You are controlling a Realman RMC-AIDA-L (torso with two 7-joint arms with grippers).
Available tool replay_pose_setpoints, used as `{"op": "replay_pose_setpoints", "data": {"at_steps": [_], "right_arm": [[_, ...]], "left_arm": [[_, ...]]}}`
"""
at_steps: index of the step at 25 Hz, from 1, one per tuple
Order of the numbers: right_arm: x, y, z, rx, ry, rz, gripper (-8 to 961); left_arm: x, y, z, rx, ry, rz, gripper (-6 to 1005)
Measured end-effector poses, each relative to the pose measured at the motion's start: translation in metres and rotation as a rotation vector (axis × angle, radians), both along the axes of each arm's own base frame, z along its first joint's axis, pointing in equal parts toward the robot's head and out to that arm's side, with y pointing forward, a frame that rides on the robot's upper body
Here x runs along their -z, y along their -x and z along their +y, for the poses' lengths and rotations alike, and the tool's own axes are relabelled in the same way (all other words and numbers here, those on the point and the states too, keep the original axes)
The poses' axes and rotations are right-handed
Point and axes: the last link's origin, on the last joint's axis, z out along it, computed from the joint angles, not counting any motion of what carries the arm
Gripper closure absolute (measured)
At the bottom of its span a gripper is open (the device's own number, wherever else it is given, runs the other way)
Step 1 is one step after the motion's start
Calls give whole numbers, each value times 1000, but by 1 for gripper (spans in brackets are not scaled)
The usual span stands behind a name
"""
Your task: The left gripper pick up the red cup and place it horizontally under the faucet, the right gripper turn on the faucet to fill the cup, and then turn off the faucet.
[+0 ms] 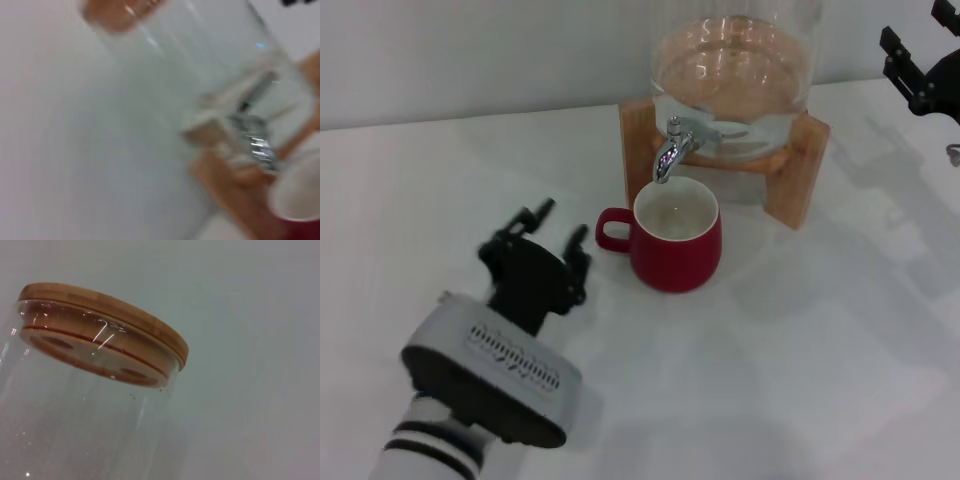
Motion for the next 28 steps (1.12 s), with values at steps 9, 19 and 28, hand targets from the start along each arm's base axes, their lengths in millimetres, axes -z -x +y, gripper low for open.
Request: {"op": "replay_pose_setpoints", "data": {"at_steps": [9,19,28], "right_arm": [[-7,-2,0,11,-33,14,319],[-20,-12,-9,42,-137,116,319],[-18,0,-37,-130,-58,286,321]], "left_arm": [[-66,12,-2,59,-492,5,577],[-142,64,16,-85,-788,-450,576],[-156,81,34,-95,-810,-514,576]]}}
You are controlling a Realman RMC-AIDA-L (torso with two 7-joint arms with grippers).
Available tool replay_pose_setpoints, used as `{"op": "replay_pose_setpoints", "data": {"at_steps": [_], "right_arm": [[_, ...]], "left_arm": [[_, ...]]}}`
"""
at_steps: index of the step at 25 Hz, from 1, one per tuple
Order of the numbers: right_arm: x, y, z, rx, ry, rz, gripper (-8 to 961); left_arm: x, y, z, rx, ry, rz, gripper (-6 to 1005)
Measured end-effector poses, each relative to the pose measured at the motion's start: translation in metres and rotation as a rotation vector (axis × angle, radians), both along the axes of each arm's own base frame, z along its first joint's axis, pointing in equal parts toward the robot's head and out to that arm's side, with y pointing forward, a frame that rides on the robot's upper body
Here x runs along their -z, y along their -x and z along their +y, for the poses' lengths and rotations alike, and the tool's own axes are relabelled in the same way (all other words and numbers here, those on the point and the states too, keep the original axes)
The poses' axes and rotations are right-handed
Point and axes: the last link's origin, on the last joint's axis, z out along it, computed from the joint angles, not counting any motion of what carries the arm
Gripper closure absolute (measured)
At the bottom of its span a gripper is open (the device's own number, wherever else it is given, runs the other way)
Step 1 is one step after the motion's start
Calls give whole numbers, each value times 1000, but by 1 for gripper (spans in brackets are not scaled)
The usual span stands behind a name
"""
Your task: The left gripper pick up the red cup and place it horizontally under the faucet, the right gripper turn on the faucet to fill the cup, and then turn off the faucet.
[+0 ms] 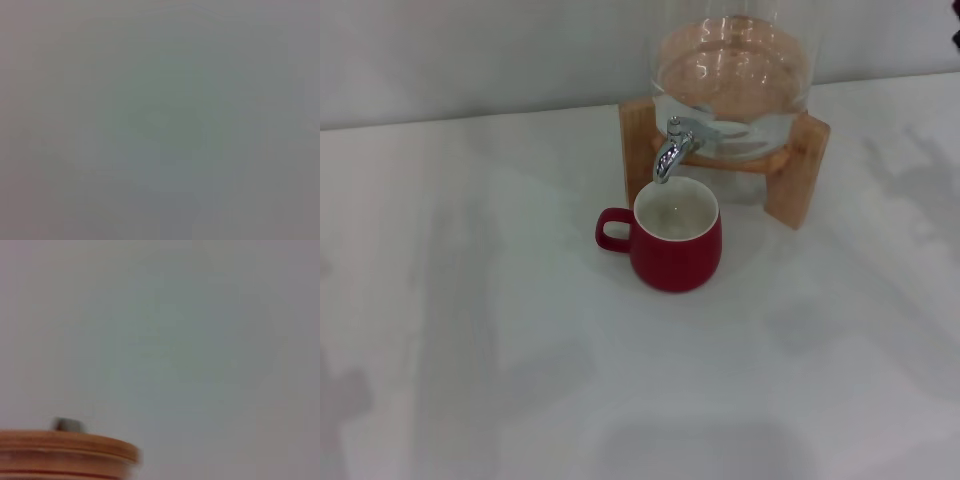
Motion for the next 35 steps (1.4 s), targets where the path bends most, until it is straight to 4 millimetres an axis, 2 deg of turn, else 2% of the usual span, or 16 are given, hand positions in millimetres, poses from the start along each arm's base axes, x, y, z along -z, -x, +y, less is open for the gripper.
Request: {"op": "replay_pose_setpoints", "data": {"at_steps": [9,16,20,35], "right_arm": [[39,17,-18,-143,232,-53,320],[67,27,-27,-216,390,-105,320],[75,29,-30,-231,437,-135,320],[97,50,-5,-261,528,-220,321]], "left_arm": [[-13,8,25,20,-3,-91,575],[-13,3,38,33,11,-64,575],[-13,1,42,39,15,-48,575],[-5,-12,41,115,58,-46,576]]}}
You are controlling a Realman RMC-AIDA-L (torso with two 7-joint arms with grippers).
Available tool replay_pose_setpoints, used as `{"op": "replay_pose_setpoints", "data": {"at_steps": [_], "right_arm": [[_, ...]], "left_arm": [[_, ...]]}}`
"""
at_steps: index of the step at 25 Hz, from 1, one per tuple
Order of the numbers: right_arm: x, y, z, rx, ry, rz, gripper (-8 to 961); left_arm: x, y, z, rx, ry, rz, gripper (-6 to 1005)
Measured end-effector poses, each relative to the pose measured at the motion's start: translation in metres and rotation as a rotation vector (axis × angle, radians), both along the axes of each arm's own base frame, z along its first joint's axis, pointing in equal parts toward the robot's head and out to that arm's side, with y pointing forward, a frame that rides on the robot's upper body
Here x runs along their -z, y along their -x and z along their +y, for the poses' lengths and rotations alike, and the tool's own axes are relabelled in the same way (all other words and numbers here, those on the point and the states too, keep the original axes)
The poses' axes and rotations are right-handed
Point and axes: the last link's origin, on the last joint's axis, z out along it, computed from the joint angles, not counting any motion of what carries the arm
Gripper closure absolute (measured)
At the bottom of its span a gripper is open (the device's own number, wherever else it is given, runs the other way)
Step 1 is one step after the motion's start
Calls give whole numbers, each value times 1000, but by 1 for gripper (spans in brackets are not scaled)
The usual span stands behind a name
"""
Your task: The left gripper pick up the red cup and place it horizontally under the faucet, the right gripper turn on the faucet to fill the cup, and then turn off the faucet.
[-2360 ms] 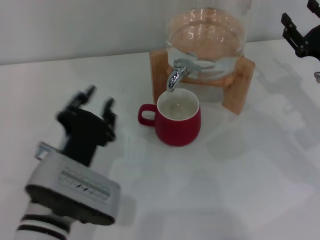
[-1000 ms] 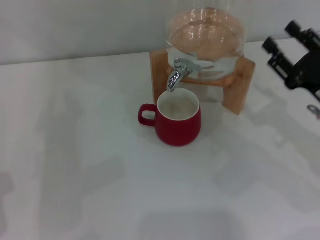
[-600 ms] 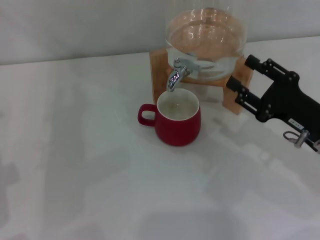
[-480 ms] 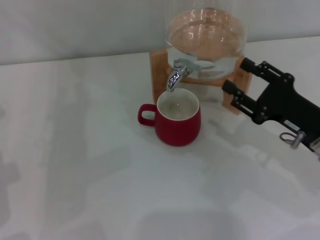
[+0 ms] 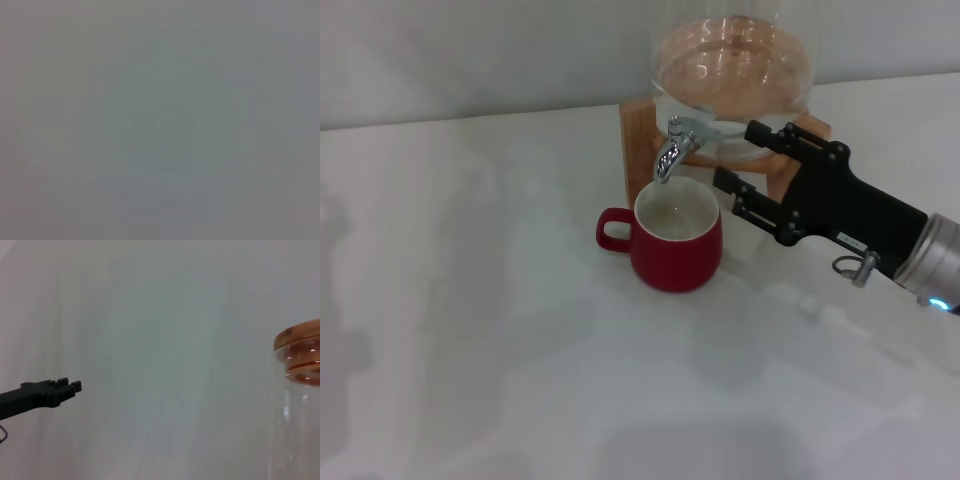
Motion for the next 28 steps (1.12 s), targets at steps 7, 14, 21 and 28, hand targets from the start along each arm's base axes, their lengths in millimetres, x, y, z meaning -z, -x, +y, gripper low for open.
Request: {"op": "replay_pose_setpoints", "data": {"at_steps": [7,14,21,28], "right_arm": [[4,7,9,-11,14,-29,320],[6,10,16,-9,16,-50,321],[10,13,16,-26,34,-63,321],[12,19,16,-57,48,-70,321]], "left_arm": [[7,-5,-2,31,32,-3,575],[8,-6,-2,38,37,1,576],[8,-8,-2,44,35,3,575],[6,-7,-2,45,25,5,575]]}}
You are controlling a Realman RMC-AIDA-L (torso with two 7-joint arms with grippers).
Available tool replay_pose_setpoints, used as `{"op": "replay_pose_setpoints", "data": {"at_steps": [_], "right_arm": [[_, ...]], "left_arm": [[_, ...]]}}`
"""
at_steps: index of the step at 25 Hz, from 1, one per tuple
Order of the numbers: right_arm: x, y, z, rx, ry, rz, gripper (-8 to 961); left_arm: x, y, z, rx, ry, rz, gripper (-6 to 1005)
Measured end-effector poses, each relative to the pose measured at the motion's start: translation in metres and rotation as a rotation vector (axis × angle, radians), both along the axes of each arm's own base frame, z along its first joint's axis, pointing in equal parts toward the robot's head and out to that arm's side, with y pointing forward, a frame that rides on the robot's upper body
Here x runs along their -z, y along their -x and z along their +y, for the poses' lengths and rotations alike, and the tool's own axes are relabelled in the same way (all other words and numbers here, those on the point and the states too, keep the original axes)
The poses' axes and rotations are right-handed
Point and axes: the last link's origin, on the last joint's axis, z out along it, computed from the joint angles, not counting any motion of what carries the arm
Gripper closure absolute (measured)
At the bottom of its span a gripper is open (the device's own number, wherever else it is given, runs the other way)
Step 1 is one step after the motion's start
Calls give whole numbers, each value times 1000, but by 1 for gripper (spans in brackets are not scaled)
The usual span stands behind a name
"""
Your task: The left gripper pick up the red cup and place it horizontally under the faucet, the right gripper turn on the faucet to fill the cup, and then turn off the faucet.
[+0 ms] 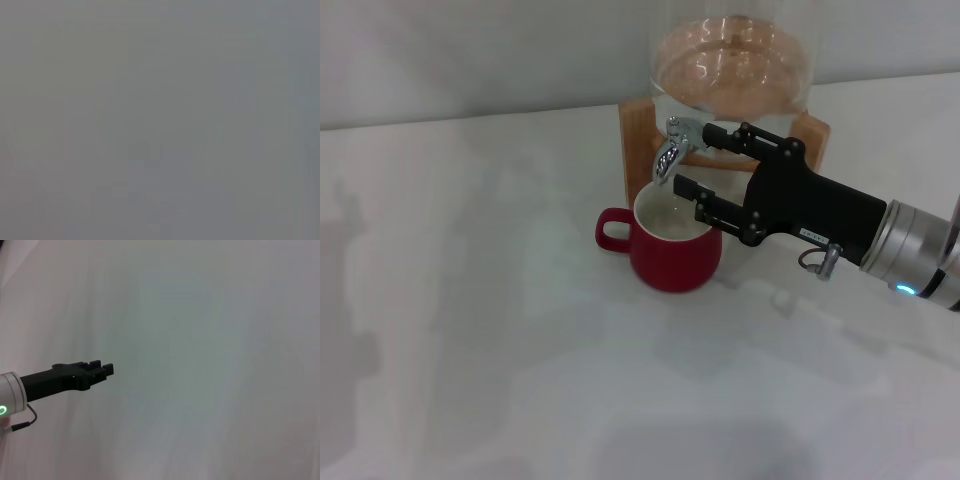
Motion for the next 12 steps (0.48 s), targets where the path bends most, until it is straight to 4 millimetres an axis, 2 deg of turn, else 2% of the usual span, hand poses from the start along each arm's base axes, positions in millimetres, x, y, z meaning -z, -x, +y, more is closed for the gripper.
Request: {"op": "replay_pose_setpoints", "data": {"at_steps": [12], "right_arm": [[0,-2,-2,2,1,-2,321]], "left_arm": [[1,0,0,0,2,6,575]]}}
